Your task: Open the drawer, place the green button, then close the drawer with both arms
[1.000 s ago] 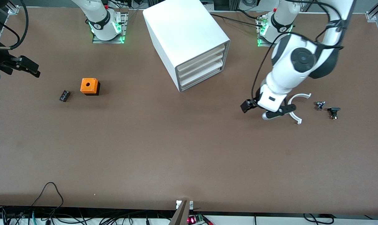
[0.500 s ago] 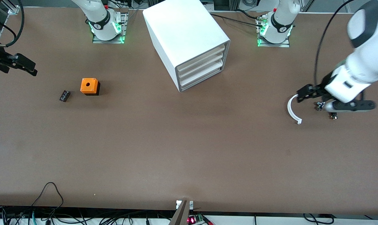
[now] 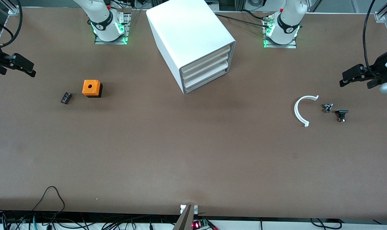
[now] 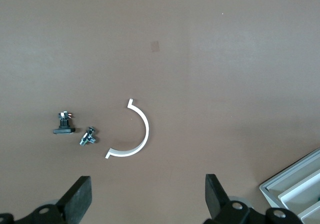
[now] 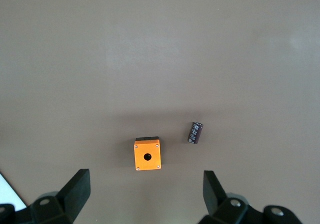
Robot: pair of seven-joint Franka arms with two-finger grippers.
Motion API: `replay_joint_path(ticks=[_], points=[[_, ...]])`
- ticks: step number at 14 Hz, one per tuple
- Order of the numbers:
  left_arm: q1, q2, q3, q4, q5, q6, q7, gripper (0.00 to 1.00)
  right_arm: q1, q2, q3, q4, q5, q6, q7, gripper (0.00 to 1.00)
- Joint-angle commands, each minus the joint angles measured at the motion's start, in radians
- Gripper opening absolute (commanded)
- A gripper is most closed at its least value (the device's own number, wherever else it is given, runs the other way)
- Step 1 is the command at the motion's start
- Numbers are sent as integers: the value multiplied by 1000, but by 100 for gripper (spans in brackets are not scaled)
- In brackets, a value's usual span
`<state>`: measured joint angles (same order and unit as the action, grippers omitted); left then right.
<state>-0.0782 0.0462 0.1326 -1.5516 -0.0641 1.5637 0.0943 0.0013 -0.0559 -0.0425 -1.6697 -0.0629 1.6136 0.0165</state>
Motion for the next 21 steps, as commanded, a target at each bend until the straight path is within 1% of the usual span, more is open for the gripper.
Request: replay_joint_path(ticks=[1,6,8,11,15,21], points=[[-3,6,-1,22,-5,-14,41,100,-3,-2,-8,16,17,-20,-26,100],[-2,7,7,22,-7,-17,41,100,-3,-6,-8,18,17,-20,-26,100],[-2,15,9,42,-3,-22,41,100,-3,-7,-5,18,15,-21,-26,100],[0,15,7,47,-5,-22,41,100,-3,-9,-2,18,14,-21,-26,100],[6,17,9,47,-17,-25,36,100,-3,-10,-5,18,15,-60,-21,100],[-5,21,-13,47,-20,-25,28,100,-3,-10,-5,1,20,-34,-20,100]])
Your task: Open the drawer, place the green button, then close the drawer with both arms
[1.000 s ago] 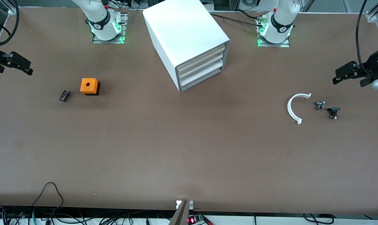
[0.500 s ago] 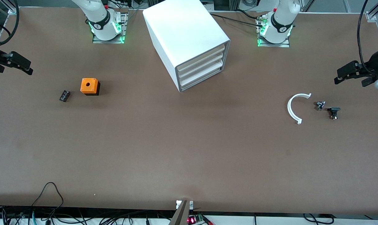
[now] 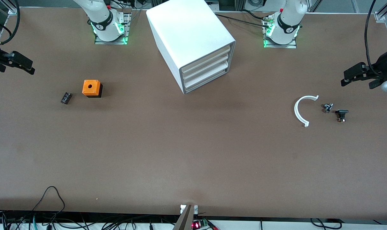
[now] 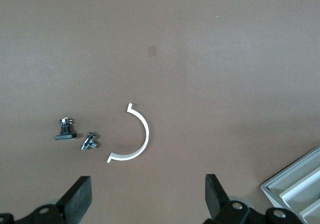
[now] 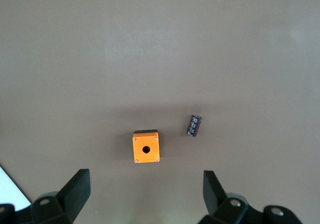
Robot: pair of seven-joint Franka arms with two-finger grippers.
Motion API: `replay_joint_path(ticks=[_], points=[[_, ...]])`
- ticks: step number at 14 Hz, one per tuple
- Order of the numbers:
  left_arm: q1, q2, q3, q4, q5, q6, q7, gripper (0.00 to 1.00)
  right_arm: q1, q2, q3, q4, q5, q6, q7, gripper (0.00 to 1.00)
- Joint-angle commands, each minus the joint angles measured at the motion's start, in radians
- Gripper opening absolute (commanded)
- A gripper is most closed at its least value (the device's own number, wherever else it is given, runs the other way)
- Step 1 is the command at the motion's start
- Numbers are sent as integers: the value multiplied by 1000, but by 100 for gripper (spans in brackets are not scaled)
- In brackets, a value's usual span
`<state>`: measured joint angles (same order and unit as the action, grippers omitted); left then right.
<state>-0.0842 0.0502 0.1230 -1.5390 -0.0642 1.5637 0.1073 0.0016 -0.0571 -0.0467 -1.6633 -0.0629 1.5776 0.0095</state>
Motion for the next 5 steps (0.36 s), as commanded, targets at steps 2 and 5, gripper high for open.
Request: replay_joint_path(ticks=[2,5], points=[[1,17,-3,34,-20,-27,15,100,-3,-18,-1,-26,21,10,-13,100],[3,17,-3,34,-20,-28,17,100,-3,-114,-2,-165,20,111,-13,100]])
